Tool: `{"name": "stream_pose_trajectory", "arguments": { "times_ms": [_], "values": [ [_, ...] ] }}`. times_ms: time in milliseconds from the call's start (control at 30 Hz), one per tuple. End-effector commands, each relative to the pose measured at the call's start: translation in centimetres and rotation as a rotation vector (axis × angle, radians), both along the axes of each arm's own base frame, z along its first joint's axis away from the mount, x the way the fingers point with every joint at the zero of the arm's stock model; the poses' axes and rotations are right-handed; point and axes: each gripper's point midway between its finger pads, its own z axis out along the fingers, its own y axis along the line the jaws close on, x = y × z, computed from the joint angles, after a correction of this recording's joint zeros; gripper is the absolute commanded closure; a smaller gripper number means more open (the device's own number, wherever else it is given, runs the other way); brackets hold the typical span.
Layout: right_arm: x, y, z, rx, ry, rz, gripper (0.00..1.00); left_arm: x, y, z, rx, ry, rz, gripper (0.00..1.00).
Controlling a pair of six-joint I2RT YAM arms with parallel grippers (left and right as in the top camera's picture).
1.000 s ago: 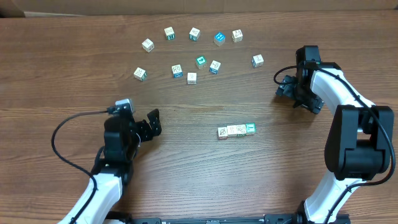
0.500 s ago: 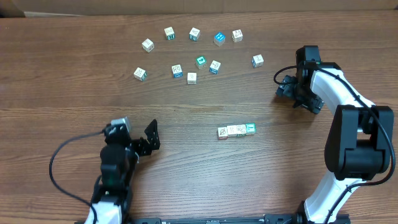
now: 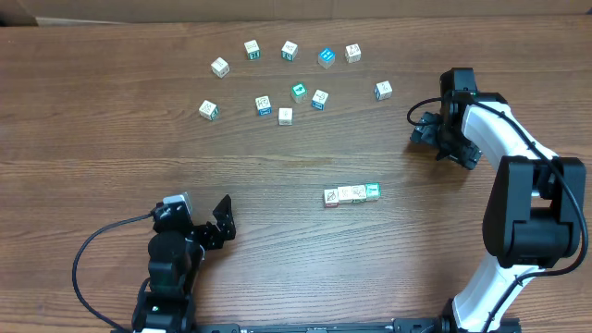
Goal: Form a horizontal line
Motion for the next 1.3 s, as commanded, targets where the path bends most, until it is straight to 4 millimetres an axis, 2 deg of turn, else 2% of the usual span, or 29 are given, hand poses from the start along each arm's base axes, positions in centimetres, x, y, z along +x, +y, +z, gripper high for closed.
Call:
{"name": "stream_pose_trajectory", "arguments": {
  "times_ms": [0,200,367,667,900,1267],
  "values": [
    [0.2,-0.3,1.4,-0.008,-0.037,-0.008,0.0,-0.3,0.5,0.5,0.034,-0.025,0.019,0.0],
    [0.2,-0.3,1.4,-0.008,-0.037,-0.008,0.0,-1.3,1.1,1.2,0.047,-0.048,0.041,0.0],
    [0.2,-0.3,1.4,-0.008,-0.037,-0.008,0.0,-1.1,0.9,4.4,0.071,-0.187,0.017,0.0],
    [0.2,-0.3,1.4,-0.008,-0.037,-0.008,0.0,-1.3,0.6,7.6,0.101,-0.332,-0.012,0.01],
    [0.2,-0.3,1.4,-0.008,-0.037,-0.008,0.0,-1.5,0.6,8.9,0.095,-0.388,-0.009,0.0],
    [0.2,-0.3,1.4,-0.008,-0.037,-0.008,0.0,-1.5,0.6,8.9,0.102,-0.391,-0.009,0.0]
  ]
}}
